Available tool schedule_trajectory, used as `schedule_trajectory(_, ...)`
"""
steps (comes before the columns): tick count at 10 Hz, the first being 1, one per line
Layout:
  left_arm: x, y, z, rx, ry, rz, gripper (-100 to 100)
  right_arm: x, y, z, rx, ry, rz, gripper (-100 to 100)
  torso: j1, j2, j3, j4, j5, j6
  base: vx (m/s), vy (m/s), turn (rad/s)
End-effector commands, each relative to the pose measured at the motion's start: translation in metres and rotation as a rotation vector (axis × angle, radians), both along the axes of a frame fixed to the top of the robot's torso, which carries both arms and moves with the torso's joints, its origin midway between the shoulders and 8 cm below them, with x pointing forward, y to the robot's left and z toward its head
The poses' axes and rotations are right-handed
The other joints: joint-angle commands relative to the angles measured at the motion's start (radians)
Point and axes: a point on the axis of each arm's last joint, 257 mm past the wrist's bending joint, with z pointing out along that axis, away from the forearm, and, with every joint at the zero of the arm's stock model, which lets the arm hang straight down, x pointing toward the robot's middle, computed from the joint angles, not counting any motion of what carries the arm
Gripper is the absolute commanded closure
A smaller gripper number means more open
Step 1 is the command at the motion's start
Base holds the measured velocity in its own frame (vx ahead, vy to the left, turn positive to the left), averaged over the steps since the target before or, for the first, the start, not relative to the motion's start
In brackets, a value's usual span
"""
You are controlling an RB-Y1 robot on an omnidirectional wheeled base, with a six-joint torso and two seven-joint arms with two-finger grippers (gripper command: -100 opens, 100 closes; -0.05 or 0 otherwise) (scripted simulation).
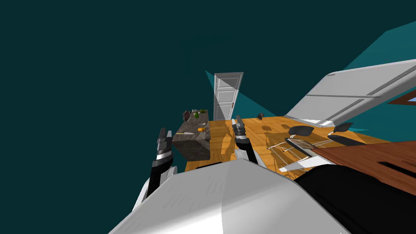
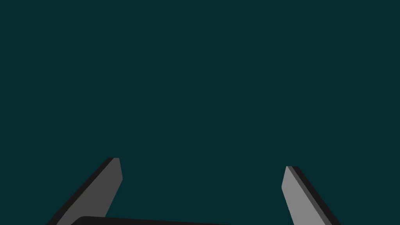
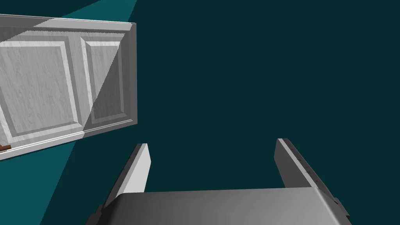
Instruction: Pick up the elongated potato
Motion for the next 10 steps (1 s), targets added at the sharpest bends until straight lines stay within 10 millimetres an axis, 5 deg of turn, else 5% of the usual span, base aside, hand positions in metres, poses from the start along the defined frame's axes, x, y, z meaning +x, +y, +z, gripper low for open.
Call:
schedule_trajectory(1, 0.009, -0.003, -0.001, 0.025, 0.022, -0.023, -100, 0.000, 0.000, 0.000, 0.000, 0.000, 0.000, 0, 0.000, 0.000, 0.000, 0.000, 0.000, 0.000, -0.019, -0.017, -0.086)
schedule_trajectory(10, 0.063, -0.011, -0.007, 0.029, 0.138, -0.084, -100, 0.000, 0.000, 0.000, 0.000, 0.000, 0.000, 0, -0.002, 0.002, 0.001, 0.000, -0.001, 0.000, -0.031, -0.038, -0.091)
